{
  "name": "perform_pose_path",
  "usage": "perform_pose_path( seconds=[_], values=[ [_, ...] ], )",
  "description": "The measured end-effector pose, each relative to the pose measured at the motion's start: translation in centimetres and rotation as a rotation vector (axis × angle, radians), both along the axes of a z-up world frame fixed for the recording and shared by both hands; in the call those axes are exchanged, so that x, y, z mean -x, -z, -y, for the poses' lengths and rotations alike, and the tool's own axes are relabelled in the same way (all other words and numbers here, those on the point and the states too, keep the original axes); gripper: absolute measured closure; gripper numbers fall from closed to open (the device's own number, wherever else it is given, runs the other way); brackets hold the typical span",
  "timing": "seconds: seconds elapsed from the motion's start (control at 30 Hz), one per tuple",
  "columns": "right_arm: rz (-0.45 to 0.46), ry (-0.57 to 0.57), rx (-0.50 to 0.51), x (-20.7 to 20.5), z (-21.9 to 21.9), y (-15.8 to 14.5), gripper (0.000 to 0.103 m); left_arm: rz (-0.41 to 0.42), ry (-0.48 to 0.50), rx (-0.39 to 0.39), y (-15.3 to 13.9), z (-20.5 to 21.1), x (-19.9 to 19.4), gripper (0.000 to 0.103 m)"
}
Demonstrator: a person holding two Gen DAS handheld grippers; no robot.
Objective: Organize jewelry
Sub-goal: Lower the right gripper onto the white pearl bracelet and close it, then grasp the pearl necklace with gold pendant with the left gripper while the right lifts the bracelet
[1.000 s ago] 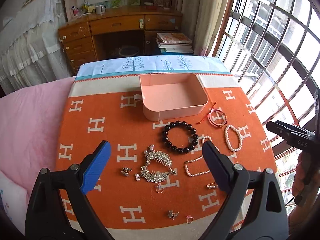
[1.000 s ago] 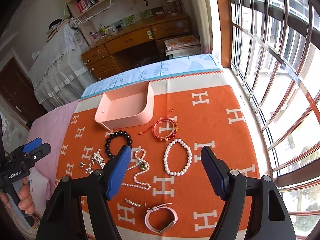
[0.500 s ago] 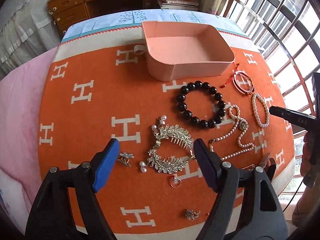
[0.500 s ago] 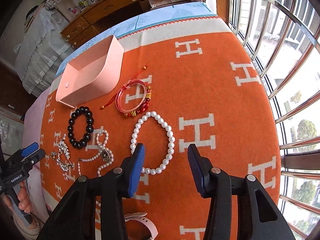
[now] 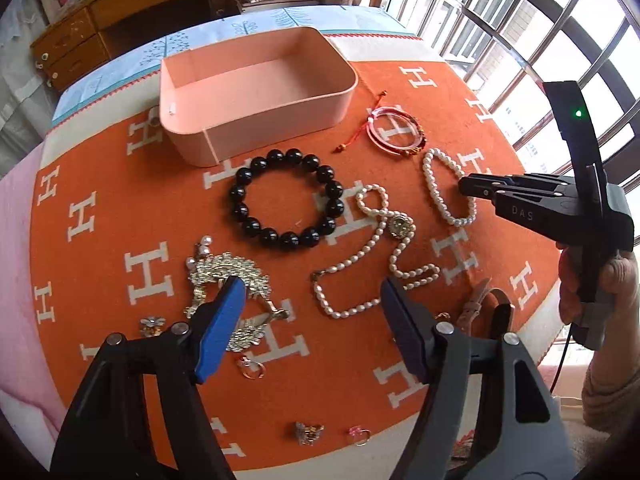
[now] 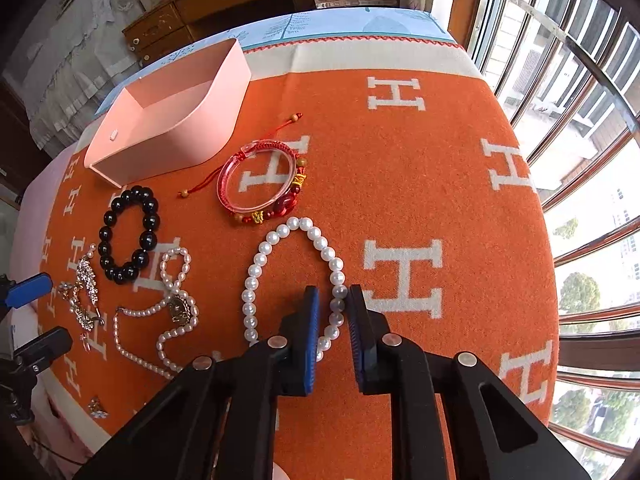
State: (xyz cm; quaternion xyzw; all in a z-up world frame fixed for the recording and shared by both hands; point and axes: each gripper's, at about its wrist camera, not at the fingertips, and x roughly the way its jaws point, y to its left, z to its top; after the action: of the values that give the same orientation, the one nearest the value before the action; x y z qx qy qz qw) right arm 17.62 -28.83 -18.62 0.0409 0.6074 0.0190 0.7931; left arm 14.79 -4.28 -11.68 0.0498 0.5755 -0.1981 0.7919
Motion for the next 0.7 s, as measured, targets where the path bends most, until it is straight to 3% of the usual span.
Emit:
perform_pose_path(
  seconds=[0.13, 0.4, 0.6, 0.7],
  values=[
    [0.008, 0.034, -0.081, 1.3, 1.3, -0.2, 0.095, -0.068, -0.008, 0.056, 0.3, 2.0, -0.9, 0.051],
    [0.048, 0.121, -0.245, 4.4, 3.5, -0.1, 0.095, -0.177, -0.103, 0.102, 2.4, 5.5, -4.1, 0.061],
    [0.070, 0.123, -0.292, 5.6, 4.2, 0.0, 0.095, -0.218, -0.201, 0.081, 4.5, 6.0, -6.0, 0.072],
    [0.077, 0.117, -0.303, 5.8, 4.3, 0.0, 0.095, -0.238, -0.223, 0.066, 5.8, 6.3, -6.5, 0.073]
  ],
)
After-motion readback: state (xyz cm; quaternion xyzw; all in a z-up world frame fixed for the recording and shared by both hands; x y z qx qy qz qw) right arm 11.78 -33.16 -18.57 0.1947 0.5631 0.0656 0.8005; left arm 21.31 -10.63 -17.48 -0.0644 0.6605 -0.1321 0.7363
